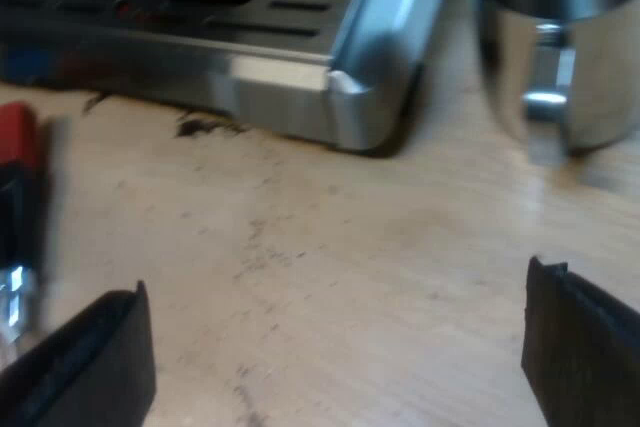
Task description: Put the handle in the coffee machine
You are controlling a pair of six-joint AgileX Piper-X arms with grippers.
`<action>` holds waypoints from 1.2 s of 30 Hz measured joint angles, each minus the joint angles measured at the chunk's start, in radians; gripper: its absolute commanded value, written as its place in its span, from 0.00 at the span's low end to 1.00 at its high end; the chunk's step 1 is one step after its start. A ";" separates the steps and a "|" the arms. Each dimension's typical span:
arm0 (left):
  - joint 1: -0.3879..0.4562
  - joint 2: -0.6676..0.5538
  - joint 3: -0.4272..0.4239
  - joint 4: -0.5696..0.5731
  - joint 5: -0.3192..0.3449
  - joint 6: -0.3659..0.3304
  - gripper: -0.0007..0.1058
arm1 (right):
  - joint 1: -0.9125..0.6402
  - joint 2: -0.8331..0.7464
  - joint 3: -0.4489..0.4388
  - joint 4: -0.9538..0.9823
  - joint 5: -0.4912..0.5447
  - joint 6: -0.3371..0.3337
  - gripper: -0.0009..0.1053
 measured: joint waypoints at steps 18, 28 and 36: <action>0.000 0.344 -0.049 -0.002 0.196 0.109 0.73 | 0.444 0.136 -0.142 -0.026 0.126 0.274 0.73; -0.122 0.402 -0.049 -0.002 0.273 0.246 0.73 | 0.740 0.278 -0.144 -0.101 0.305 0.663 0.73; -0.227 0.402 -0.049 0.071 0.379 0.272 0.73 | 0.964 0.389 -0.144 -0.193 0.445 0.989 0.73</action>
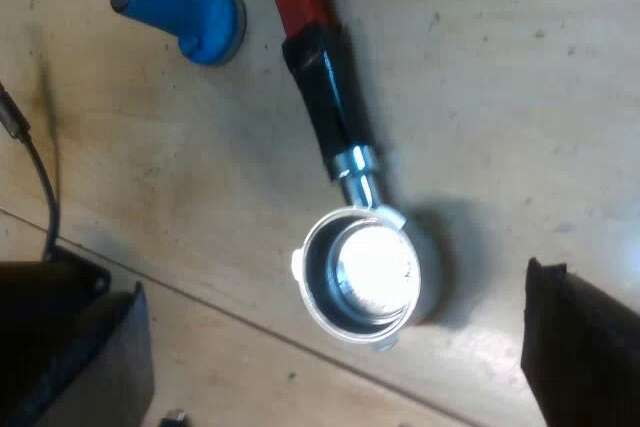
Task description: Put the handle in the coffee machine
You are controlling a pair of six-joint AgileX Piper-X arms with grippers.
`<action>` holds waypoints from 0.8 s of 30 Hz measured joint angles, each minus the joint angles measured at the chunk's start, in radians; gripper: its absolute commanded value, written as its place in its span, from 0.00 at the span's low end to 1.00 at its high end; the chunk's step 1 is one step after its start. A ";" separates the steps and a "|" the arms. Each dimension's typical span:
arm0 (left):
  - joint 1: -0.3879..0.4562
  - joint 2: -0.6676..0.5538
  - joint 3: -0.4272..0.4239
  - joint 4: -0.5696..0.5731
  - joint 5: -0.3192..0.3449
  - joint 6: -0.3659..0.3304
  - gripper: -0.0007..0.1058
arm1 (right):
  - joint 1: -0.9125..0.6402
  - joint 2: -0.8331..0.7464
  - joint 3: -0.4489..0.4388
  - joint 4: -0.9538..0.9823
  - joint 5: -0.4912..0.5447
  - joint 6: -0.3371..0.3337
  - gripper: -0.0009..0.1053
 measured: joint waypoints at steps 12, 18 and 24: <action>-0.095 0.000 0.000 0.128 0.042 0.203 0.73 | 0.156 0.164 -0.090 -0.010 0.109 0.437 0.73; -0.185 0.000 0.000 0.128 0.042 0.215 0.73 | 0.156 0.261 -0.110 -0.009 0.096 0.631 0.73; -0.243 0.000 0.000 0.128 0.042 0.215 0.73 | 0.156 0.336 -0.110 -0.011 0.031 0.795 0.73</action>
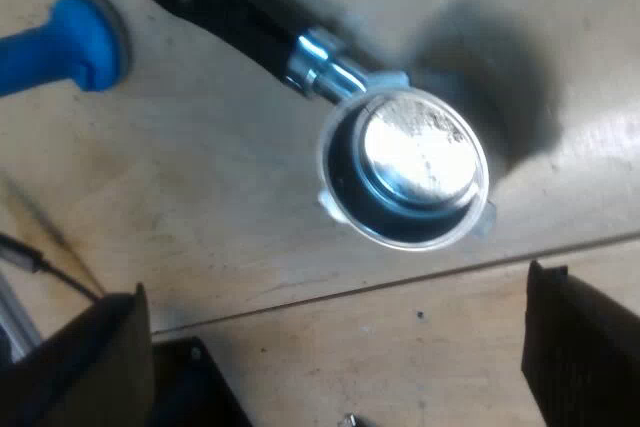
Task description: Put the handle in the coffee machine
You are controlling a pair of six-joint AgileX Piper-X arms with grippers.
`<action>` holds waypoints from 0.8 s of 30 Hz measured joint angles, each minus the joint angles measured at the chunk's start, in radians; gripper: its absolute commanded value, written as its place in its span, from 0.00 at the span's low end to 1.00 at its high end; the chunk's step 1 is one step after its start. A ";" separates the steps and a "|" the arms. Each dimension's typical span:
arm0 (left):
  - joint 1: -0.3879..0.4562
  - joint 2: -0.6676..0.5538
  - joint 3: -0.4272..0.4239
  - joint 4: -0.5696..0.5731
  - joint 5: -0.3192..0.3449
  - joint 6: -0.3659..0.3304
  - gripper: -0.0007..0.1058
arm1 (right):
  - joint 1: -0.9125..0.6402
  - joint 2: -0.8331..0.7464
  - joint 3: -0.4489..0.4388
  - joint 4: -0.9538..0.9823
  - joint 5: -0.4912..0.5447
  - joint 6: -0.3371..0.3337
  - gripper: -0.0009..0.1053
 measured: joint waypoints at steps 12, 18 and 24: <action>-0.005 0.000 0.000 -0.022 0.000 0.000 0.73 | 0.034 0.173 -0.057 -0.021 -0.019 0.173 0.73; -0.005 0.000 0.000 -0.021 0.000 0.000 0.73 | 0.034 0.227 -0.057 -0.024 0.006 0.262 0.73; -0.005 0.000 0.000 -0.021 0.000 0.000 0.73 | 0.034 0.267 -0.057 -0.058 0.025 0.306 0.73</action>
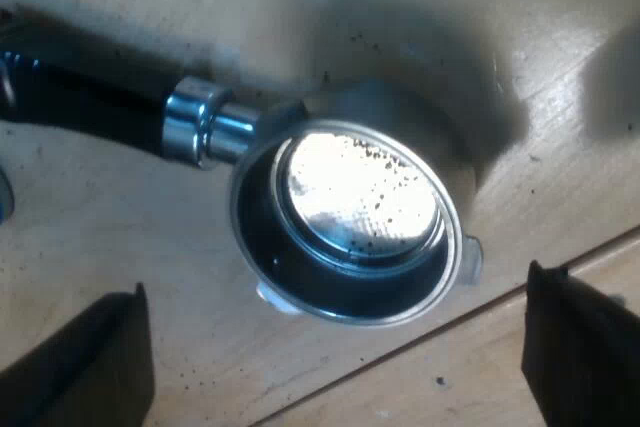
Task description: Put the handle in the coffee machine
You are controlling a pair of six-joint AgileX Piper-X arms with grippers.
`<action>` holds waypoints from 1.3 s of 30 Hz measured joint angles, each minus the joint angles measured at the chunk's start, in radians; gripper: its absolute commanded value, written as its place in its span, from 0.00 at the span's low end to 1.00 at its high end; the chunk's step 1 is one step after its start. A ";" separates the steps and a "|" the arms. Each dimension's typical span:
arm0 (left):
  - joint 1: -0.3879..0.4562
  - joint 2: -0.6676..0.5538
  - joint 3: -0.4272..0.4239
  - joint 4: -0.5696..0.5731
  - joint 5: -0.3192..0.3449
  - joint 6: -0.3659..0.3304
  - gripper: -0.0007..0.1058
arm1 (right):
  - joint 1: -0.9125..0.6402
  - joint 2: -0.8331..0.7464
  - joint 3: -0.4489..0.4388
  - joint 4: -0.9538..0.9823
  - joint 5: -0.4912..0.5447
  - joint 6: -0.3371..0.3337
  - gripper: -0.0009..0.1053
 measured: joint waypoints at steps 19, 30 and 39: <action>0.000 0.000 0.000 0.000 0.000 0.000 0.73 | -0.024 0.117 -0.001 -0.081 -0.022 0.017 0.73; 0.000 0.000 0.000 -0.001 0.000 0.000 0.73 | -0.056 0.155 -0.004 -0.067 -0.075 -0.023 0.73; 0.000 0.000 0.000 -0.001 0.000 0.000 0.73 | -0.056 0.201 -0.004 -0.133 -0.093 -0.025 0.73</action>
